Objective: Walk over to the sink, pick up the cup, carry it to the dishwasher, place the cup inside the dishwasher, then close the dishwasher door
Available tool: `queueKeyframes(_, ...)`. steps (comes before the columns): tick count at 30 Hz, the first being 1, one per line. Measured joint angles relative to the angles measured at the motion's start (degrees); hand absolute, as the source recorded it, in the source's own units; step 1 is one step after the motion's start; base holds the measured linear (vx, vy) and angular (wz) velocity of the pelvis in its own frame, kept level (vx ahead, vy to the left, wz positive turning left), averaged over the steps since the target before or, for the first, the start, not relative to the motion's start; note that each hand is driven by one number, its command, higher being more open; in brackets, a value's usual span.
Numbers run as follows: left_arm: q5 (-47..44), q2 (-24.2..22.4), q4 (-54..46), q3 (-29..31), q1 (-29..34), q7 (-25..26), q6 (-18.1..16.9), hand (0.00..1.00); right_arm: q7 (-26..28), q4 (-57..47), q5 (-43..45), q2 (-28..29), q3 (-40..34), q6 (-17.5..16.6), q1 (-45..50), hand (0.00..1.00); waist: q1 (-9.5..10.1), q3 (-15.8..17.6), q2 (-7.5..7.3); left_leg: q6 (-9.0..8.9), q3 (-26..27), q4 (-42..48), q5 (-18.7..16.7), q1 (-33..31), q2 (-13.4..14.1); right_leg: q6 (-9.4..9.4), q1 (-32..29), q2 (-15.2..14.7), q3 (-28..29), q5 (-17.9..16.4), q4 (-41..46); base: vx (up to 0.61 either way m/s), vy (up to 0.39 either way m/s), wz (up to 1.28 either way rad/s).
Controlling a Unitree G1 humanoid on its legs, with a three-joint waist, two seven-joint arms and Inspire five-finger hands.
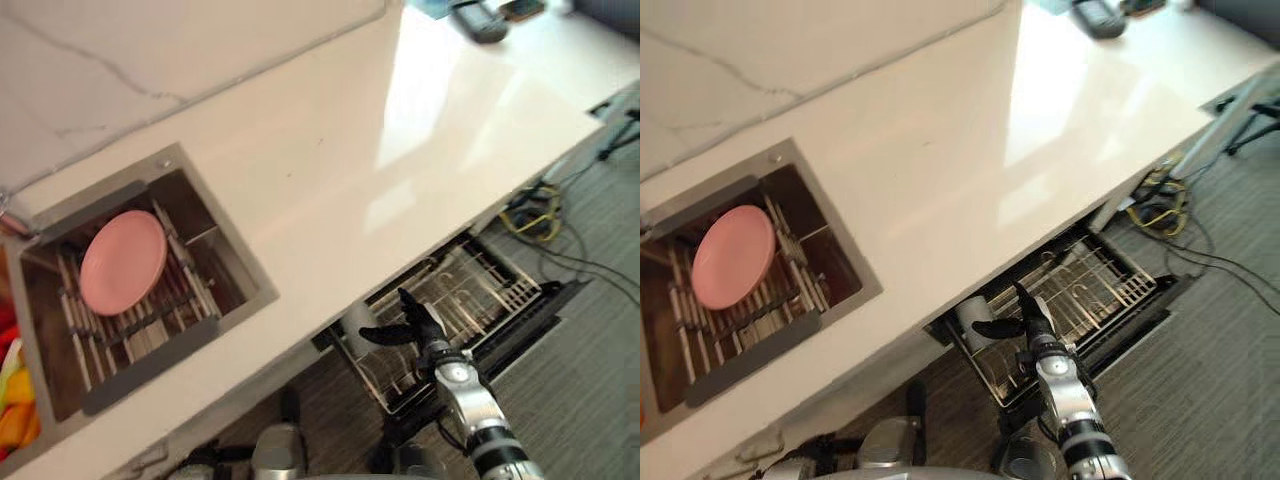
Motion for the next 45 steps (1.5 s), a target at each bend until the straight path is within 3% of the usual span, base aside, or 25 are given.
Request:
queueKeyframes(5,-1.6,-0.1,3.3,-0.2,0.8,1.9,0.7,1.00,3.6,-7.4,1.7,1.1,-1.1,-1.9,4.9,1.00,-1.99,-2.9,-0.08,-0.39,2.5,-0.1,-0.9,2.5,0.4,0.09,1.9,0.8,1.8,1.0,-2.4,0.02,-0.004,-0.25)
queueKeyframes(10,-4.3,-0.1,4.6,-0.1,1.9,2.9,0.2,1.00,6.3,-16.1,9.7,3.4,-1.1,-4.5,8.3,1.00,-2.68,-3.9,0.10,-0.56,3.8,-0.1,-1.1,3.8,0.9,-0.11,3.1,1.5,3.1,2.2,-4.1,-0.03,-0.007,-0.14)
queueKeyframes(15,-9.7,-0.2,6.2,-0.1,3.2,3.6,-0.3,1.00,9.4,-24.4,15.3,5.1,-3.9,-9.1,8.8,1.00,-3.30,-4.7,0.20,-0.35,5.8,0.0,-1.5,4.8,1.0,-0.26,3.5,1.8,5.2,3.7,-6.1,-0.03,0.008,-0.21)
queueKeyframes(16,-12.2,-0.6,7.9,-0.2,5.2,3.9,-2.1,1.00,14.6,-32.3,18.5,4.8,-6.8,-12.5,8.8,1.00,-4.81,-6.2,-0.19,-0.16,7.3,-0.5,-1.8,5.9,0.6,-0.06,4.2,2.1,6.7,5.0,-8.0,-0.01,0.005,-0.06)
queueKeyframes(22,-12.4,-0.6,7.8,-0.3,5.2,4.0,-2.4,1.00,14.5,-32.3,18.6,4.8,-6.4,-12.5,8.8,1.00,-4.78,-6.1,-0.27,-0.14,7.3,-0.5,-1.8,5.9,0.5,-0.02,4.1,2.1,6.9,5.0,-7.9,0.00,0.000,0.00)
queueKeyframes(25,-16.5,-0.3,7.9,-1.6,5.2,3.9,-4.7,1.00,13.3,-31.3,21.1,4.6,-4.4,-12.5,8.3,1.00,-4.61,-6.0,-0.54,0.10,6.9,0.1,-2.1,5.4,0.3,-0.01,3.8,1.9,6.9,5.0,-7.6,0.00,0.000,0.00)
queueKeyframes(29,-23.6,-0.1,8.9,-2.2,5.1,3.6,-8.5,1.00,10.5,-25.1,24.1,4.1,0.0,-12.6,5.5,1.00,-3.17,-5.9,-0.89,0.26,1.4,1.2,-2.9,4.3,-0.4,0.12,3.8,1.7,5.9,5.1,-7.5,-0.03,-0.008,0.16)
queueKeyframes(33,-24.6,-1.4,8.9,-2.3,4.9,4.3,-14.4,1.00,6.0,-22.7,25.7,4.1,3.8,-10.8,3.9,1.00,-1.63,-5.3,-1.03,0.70,-6.6,6.0,-3.2,-2.1,-1.2,0.28,4.2,1.0,-0.4,4.9,-7.1,-0.05,-0.001,0.79)
queueKeyframes(35,-21.3,-2.0,8.5,-2.5,4.8,4.7,-15.0,1.00,3.4,-22.5,25.5,4.1,5.0,-10.4,2.9,1.00,-1.01,-4.7,-0.35,2.33,-7.7,6.0,-3.2,-3.8,-1.7,0.36,4.3,0.0,-3.7,3.7,-5.0,-0.09,0.022,0.92)
queueKeyframes(36,-20.2,-2.2,8.7,-2.6,4.7,4.9,-14.9,1.00,2.0,-22.4,25.4,4.1,5.6,-10.4,2.5,1.00,-0.88,-4.5,-0.08,3.36,-5.1,5.7,-3.6,-3.8,-1.3,0.61,4.7,-0.7,-5.8,3.4,-4.4,-0.07,0.028,1.10)
queueKeyframes(37,-19.6,-2.3,8.6,-2.6,4.6,5.5,-14.7,1.00,-0.4,-22.4,24.9,3.7,5.9,-10.4,1.5,1.00,-1.45,-4.6,0.03,5.68,2.0,5.0,-5.3,-3.8,-0.4,0.84,4.8,-3.2,-9.2,2.9,-2.9,-0.04,0.076,1.16)
queueKeyframes(38,-19.1,-2.2,8.6,-2.6,4.6,5.6,-14.4,1.00,-1.2,-22.4,24.9,3.7,5.8,-10.5,0.8,1.00,-1.58,-4.5,-0.49,6.72,4.7,5.7,-5.6,-4.0,-0.2,0.99,4.2,-4.7,-10.1,2.5,-1.9,-0.03,0.159,1.20)
queueKeyframes(40,-18.3,-2.5,8.6,-2.6,4.3,5.5,-13.3,1.00,-2.8,-21.8,24.9,2.1,4.9,-10.6,-2.3,1.00,-1.68,-4.6,0.74,8.69,9.7,12.0,-6.3,-6.5,1.7,1.70,1.2,-8.8,-11.5,1.0,3.9,0.01,0.245,0.65)
queueKeyframes(41,-17.0,-2.9,8.5,-2.7,4.5,5.4,-12.5,1.00,-3.6,-21.4,24.9,1.6,3.3,-10.6,-4.2,1.00,-1.81,-4.8,2.13,9.38,10.9,16.2,-5.1,-6.8,3.7,2.45,-0.7,-11.2,-11.6,-0.6,9.1,0.00,0.296,0.55)
queueKeyframes(42,-14.2,-2.9,8.3,-4.0,4.5,4.5,-11.7,1.00,-4.1,-20.7,25.0,0.8,1.4,-10.9,-5.9,1.00,-2.11,-4.5,2.56,7.29,10.5,16.3,-4.6,-7.1,1.2,2.07,-2.1,-14.0,-11.5,-2.2,13.4,-0.04,0.294,0.59)
queueKeyframes(43,-12.6,-2.6,7.9,-4.4,4.5,3.9,-11.7,1.00,-4.4,-20.3,25.0,0.6,0.8,-11.0,-6.8,1.00,-2.51,-4.3,2.25,7.12,9.7,15.7,-4.5,-7.1,0.1,1.70,-2.5,-14.3,-10.5,-2.6,13.9,-0.10,0.221,0.75)
queueKeyframes(44,-10.1,-2.2,7.9,-4.5,3.8,3.4,-11.5,1.00,-5.2,-19.6,25.0,0.6,0.3,-11.2,-8.8,1.00,-3.40,-3.4,0.25,6.85,7.9,15.6,-5.7,-7.5,-2.1,3.19,-2.3,-17.2,-9.2,-2.3,13.5,-0.08,0.190,0.47)
queueKeyframes(45,-8.2,-1.9,8.7,-4.8,3.1,3.3,-11.3,1.00,-6.3,-18.5,25.0,0.3,-0.3,-11.3,-10.7,1.00,-2.70,-2.9,1.06,6.63,8.0,24.5,-11.1,-8.8,0.7,4.92,-2.3,-18.1,-9.2,-1.4,14.9,-0.05,0.177,0.26)
